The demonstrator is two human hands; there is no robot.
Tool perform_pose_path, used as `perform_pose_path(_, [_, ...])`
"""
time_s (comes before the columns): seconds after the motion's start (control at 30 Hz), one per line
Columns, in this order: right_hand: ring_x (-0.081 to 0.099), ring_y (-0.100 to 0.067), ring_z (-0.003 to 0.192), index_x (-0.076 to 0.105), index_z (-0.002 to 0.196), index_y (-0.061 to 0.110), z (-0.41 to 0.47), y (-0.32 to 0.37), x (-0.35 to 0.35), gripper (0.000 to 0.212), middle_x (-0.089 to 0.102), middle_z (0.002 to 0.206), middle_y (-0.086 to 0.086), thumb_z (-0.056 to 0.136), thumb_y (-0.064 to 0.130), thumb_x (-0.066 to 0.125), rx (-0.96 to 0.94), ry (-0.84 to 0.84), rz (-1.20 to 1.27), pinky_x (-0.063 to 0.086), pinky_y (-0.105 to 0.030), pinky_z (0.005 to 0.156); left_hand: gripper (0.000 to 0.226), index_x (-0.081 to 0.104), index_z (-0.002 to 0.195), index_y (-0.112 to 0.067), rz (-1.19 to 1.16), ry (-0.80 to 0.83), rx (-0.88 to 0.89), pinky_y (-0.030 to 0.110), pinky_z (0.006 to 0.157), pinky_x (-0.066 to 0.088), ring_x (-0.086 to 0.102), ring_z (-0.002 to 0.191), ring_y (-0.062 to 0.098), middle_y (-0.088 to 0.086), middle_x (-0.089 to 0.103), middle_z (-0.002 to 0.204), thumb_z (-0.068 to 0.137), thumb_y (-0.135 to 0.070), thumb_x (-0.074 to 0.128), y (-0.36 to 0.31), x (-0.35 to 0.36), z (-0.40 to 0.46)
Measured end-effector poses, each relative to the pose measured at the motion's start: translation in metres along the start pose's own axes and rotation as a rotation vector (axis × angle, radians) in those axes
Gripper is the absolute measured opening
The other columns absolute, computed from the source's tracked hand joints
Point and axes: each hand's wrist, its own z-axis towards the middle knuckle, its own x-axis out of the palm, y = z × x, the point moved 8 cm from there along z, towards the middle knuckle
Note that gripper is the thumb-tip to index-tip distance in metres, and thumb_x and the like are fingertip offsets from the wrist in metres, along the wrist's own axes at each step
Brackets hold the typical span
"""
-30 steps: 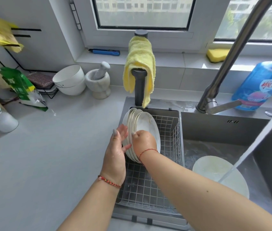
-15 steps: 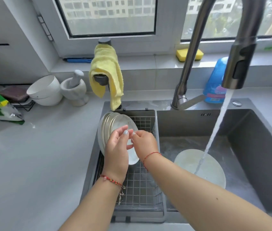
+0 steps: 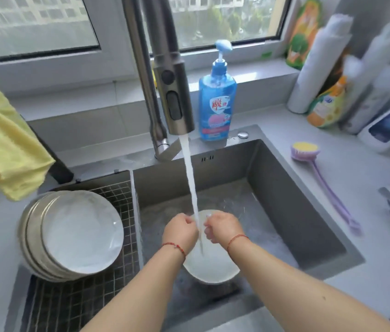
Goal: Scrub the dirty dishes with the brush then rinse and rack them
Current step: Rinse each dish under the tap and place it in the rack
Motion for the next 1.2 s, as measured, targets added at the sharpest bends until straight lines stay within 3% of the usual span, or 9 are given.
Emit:
perform_pose_path(0.07, [0.055, -0.024, 0.073, 0.058, 0.075, 0.018, 0.017, -0.023, -0.021, 0.020, 0.063, 0.076, -0.006, 0.091, 0.026, 0.049, 0.026, -0.035, -0.154, 0.052, -0.035, 0.076, 0.022, 0.068, 0.097, -0.011, 0.249, 0.037, -0.038, 0.031, 0.076, 0.054, 0.067, 0.096, 0.032, 0.011, 0.071, 0.100, 0.085, -0.021, 0.052, 0.014, 0.018, 0.009])
perform_pose_path(0.2, [0.058, -0.031, 0.108, 0.057, 0.120, 0.012, 0.046, -0.067, -0.058, 0.037, 0.062, 0.121, -0.009, 0.094, 0.034, 0.044, 0.113, -0.040, -0.618, 0.045, -0.032, 0.088, 0.031, 0.064, 0.118, -0.013, 0.527, 0.009, -0.224, 0.032, 0.085, 0.051, 0.064, 0.108, 0.027, 0.007, 0.066, 0.121, 0.094, -0.023, 0.047, 0.059, 0.031, 0.020])
perform_pose_path(0.4, [0.053, -0.030, 0.121, 0.040, 0.142, 0.017, 0.078, -0.108, -0.055, 0.055, 0.054, 0.135, -0.009, 0.093, 0.042, 0.044, 0.177, 0.142, -0.879, 0.042, -0.040, 0.102, 0.031, 0.066, 0.115, -0.016, 0.639, 0.018, -0.372, 0.030, 0.080, 0.047, 0.063, 0.105, 0.023, 0.005, 0.066, 0.119, 0.098, -0.024, 0.041, 0.097, 0.043, 0.024])
perform_pose_path(0.57, [0.064, -0.026, 0.093, 0.062, 0.096, 0.017, 0.086, -0.119, -0.048, 0.019, 0.062, 0.092, -0.005, 0.086, 0.016, 0.046, 0.177, 0.131, -0.869, 0.047, -0.030, 0.075, 0.028, 0.066, 0.106, -0.014, 0.537, 0.029, -0.376, 0.031, 0.077, 0.048, 0.059, 0.088, 0.023, 0.006, 0.065, 0.104, 0.098, -0.026, 0.041, 0.107, 0.048, 0.026])
perform_pose_path(0.7, [0.055, -0.026, 0.075, 0.055, 0.084, 0.014, 0.083, -0.114, -0.051, 0.016, 0.065, 0.091, -0.009, 0.083, 0.008, 0.041, 0.176, 0.174, -0.859, 0.044, -0.027, 0.067, 0.019, 0.060, 0.091, -0.015, 0.487, 0.064, -0.340, 0.027, 0.069, 0.043, 0.059, 0.085, 0.023, 0.005, 0.062, 0.093, 0.095, -0.022, 0.043, 0.110, 0.047, 0.027])
perform_pose_path(0.8, [0.058, -0.023, 0.055, 0.056, 0.068, 0.010, 0.081, -0.113, -0.054, 0.020, 0.067, 0.071, -0.008, 0.079, 0.007, 0.040, 0.205, 0.219, -0.840, 0.045, -0.025, 0.056, 0.018, 0.057, 0.081, -0.014, 0.462, 0.090, -0.285, 0.025, 0.065, 0.042, 0.059, 0.081, 0.024, 0.007, 0.061, 0.088, 0.093, -0.016, 0.044, 0.099, 0.047, 0.026])
perform_pose_path(0.97, [0.057, -0.013, 0.043, 0.058, 0.067, 0.009, 0.069, -0.106, -0.049, 0.027, 0.065, 0.056, -0.002, 0.085, 0.010, 0.039, 0.231, 0.253, -0.755, 0.044, -0.021, 0.048, 0.030, 0.060, 0.115, 0.000, 0.136, 0.058, -0.269, 0.031, 0.066, 0.058, 0.064, 0.072, 0.025, 0.013, 0.065, 0.094, 0.096, -0.018, 0.046, 0.054, 0.081, 0.039])
perform_pose_path(1.1, [0.061, -0.018, 0.049, 0.060, 0.067, 0.009, 0.065, -0.111, -0.051, 0.027, 0.069, 0.069, -0.005, 0.086, 0.011, 0.041, 0.286, 0.267, -0.729, 0.046, -0.023, 0.058, 0.025, 0.066, 0.103, -0.016, 0.413, -0.108, -0.350, 0.030, 0.077, 0.050, 0.063, 0.086, 0.023, 0.005, 0.067, 0.100, 0.094, -0.027, 0.046, 0.083, 0.037, 0.032])
perform_pose_path(1.2, [0.058, -0.017, 0.044, 0.058, 0.073, 0.008, 0.064, -0.115, -0.049, 0.025, 0.065, 0.061, -0.004, 0.089, 0.017, 0.041, 0.286, 0.253, -0.724, 0.050, -0.024, 0.058, 0.028, 0.067, 0.103, -0.016, 0.533, 0.045, -0.408, 0.036, 0.088, 0.053, 0.064, 0.096, 0.024, 0.006, 0.068, 0.108, 0.092, -0.031, 0.047, 0.118, 0.048, 0.024])
